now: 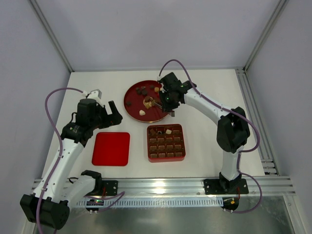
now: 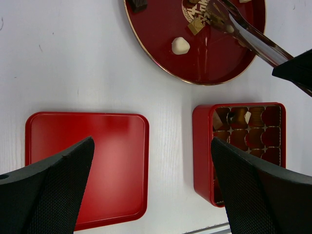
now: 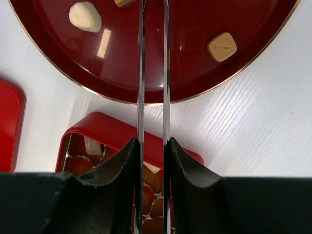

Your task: Pack the chocolate

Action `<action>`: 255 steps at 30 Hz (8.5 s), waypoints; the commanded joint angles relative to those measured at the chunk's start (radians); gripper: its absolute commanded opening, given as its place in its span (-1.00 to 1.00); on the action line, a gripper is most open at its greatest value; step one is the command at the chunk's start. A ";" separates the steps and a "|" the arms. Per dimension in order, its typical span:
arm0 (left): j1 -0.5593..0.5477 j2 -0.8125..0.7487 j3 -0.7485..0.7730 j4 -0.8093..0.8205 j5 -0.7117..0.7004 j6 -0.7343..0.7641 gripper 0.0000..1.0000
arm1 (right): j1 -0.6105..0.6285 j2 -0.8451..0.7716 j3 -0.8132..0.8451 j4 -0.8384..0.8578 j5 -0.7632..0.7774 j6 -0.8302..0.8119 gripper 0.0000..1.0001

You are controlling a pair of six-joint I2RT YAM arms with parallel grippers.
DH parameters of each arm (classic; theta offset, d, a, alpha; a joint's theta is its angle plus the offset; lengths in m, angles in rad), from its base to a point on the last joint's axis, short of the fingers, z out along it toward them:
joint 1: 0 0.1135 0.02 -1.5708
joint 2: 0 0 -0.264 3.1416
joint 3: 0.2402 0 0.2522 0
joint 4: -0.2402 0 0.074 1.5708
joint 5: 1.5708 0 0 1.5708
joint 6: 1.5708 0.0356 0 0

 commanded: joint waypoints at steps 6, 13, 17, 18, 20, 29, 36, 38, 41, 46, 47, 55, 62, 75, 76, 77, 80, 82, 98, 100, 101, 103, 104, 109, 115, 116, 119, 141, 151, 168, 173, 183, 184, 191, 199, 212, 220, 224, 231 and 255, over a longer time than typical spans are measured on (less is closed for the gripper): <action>0.003 -0.006 -0.003 0.014 0.014 0.001 1.00 | -0.004 -0.097 0.034 -0.002 0.022 -0.011 -0.46; 0.003 -0.004 -0.003 0.014 0.014 0.001 0.99 | -0.004 -0.158 0.017 -0.018 0.026 -0.009 -0.46; 0.003 -0.008 -0.002 0.014 0.013 0.001 1.00 | -0.002 -0.207 -0.014 -0.029 0.026 -0.002 -0.46; 0.003 -0.006 -0.002 0.014 0.016 0.000 0.99 | -0.001 -0.220 -0.023 -0.029 0.026 0.001 -0.46; 0.003 -0.008 -0.002 0.014 0.016 0.000 1.00 | 0.001 -0.266 -0.053 -0.035 0.026 0.006 -0.46; 0.003 -0.008 0.001 0.017 0.022 0.000 0.99 | 0.015 -0.483 -0.190 -0.097 0.072 0.043 -0.46; 0.003 -0.008 -0.002 0.015 0.025 0.000 1.00 | 0.019 -0.658 -0.300 -0.182 0.099 0.080 -0.46; 0.003 -0.008 0.000 0.015 0.024 0.001 1.00 | 0.021 -0.692 -0.328 -0.202 0.105 0.089 -0.46; 0.003 -0.008 0.000 0.015 0.025 0.001 0.99 | 0.027 -0.749 -0.369 -0.236 0.096 0.104 -0.46; 0.003 -0.009 0.000 0.015 0.024 0.000 0.99 | 0.039 -0.829 -0.460 -0.264 0.097 0.126 -0.46; 0.003 -0.008 0.001 0.015 0.025 0.001 0.99 | 0.042 -0.836 -0.471 -0.261 0.085 0.132 -0.46; 0.003 -0.006 0.000 0.015 0.022 0.001 1.00 | 0.082 -0.872 -0.541 -0.258 0.091 0.162 -0.46; 0.003 -0.012 0.000 0.015 0.017 0.000 0.99 | 0.108 -0.878 -0.578 -0.238 0.092 0.179 -0.46; 0.003 -0.012 -0.002 0.015 0.020 0.001 0.99 | 0.127 -0.862 -0.587 -0.238 0.129 0.187 -0.37; 0.003 -0.011 -0.003 0.015 0.020 0.001 0.99 | 0.127 -0.862 -0.587 -0.238 0.132 0.187 -0.36; 0.003 -0.012 -0.003 0.015 0.020 0.000 0.99 | 0.127 -0.862 -0.587 -0.238 0.131 0.187 -0.36; 0.003 -0.011 -0.003 0.015 0.019 0.001 0.99 | 0.127 -0.861 -0.589 -0.238 0.131 0.185 -0.35; 0.003 -0.011 -0.002 0.015 0.020 0.000 1.00 | 0.125 -0.861 -0.587 -0.235 0.129 0.184 -0.35; 0.003 -0.011 -0.002 0.015 0.020 0.001 0.99 | 0.125 -0.852 -0.567 -0.235 0.122 0.179 -0.28; 0.001 -0.011 -0.003 0.015 0.020 0.001 0.99 | 0.127 -0.850 -0.544 -0.239 0.122 0.175 -0.28; 0.003 -0.012 -0.002 0.015 0.019 0.001 1.00 | 0.127 -0.844 -0.534 -0.244 0.120 0.172 -0.28; 0.003 -0.012 -0.002 0.015 0.020 0.001 1.00 | 0.127 -0.833 -0.500 -0.247 0.114 0.159 -0.28; 0.003 -0.011 -0.002 0.015 0.020 0.000 1.00 | 0.127 -0.823 -0.488 -0.245 0.115 0.153 -0.26; 0.003 -0.009 -0.003 0.015 0.019 0.001 0.99 | 0.097 -0.732 -0.361 -0.213 0.088 0.097 -0.26; 0.001 -0.011 -0.002 0.014 0.022 0.000 0.99 | 0.053 -0.513 -0.181 -0.138 0.043 0.040 -0.26; 0.003 -0.011 -0.003 0.015 0.023 0.001 0.99 | 0.044 -0.484 -0.129 -0.118 0.043 0.026 -0.26; 0.003 -0.008 -0.002 0.015 0.023 0.000 0.99 | 0.024 -0.335 -0.008 -0.103 0.043 0.009 -0.26; 0.003 0.003 -0.002 0.020 0.042 0.001 0.99 | 0.004 0.162 0.428 -0.147 0.019 0.015 -0.13; 0.003 -0.001 -0.005 0.020 0.042 0.000 0.99 | 0.019 0.210 0.448 -0.152 0.026 0.032 -0.13; 0.003 -0.001 -0.005 0.020 0.043 0.001 0.99 | 0.050 0.248 0.463 -0.163 0.066 0.035 -0.14; 0.003 0.000 -0.005 0.020 0.043 0.001 0.99 | 0.057 0.259 0.474 -0.160 0.063 0.037 -0.15; 0.001 -0.003 -0.005 0.020 0.040 0.001 0.99 | 0.064 0.291 0.508 -0.161 0.063 0.030 -0.24; 0.003 -0.004 -0.005 0.020 0.040 0.000 0.99 | 0.065 0.291 0.509 -0.163 0.063 0.030 -0.25; 0.003 -0.004 -0.005 0.020 0.040 0.001 1.00 | 0.065 0.283 0.503 -0.164 0.066 0.032 -0.38; 0.003 -0.003 -0.005 0.018 0.037 0.001 0.99 | 0.064 0.214 0.473 -0.160 0.089 0.029 -0.46; 0.003 -0.006 -0.005 0.018 0.036 0.001 1.00 | 0.065 0.089 0.376 -0.144 0.120 0.023 -0.47; 0.003 -0.004 -0.005 0.018 0.034 0.001 1.00 | 0.064 -0.060 0.260 -0.137 0.109 0.024 -0.47; 0.003 -0.004 -0.003 0.018 0.033 0.001 0.99 | 0.070 -0.177 0.114 -0.120 0.096 0.038 -0.48; 0.003 -0.001 -0.002 0.018 0.033 0.000 0.99 | 0.108 -0.405 -0.105 -0.097 0.105 0.076 -0.48; 0.001 -0.004 -0.003 0.017 0.014 0.001 1.00 | 0.406 -0.738 -0.483 -0.117 0.155 0.322 -0.48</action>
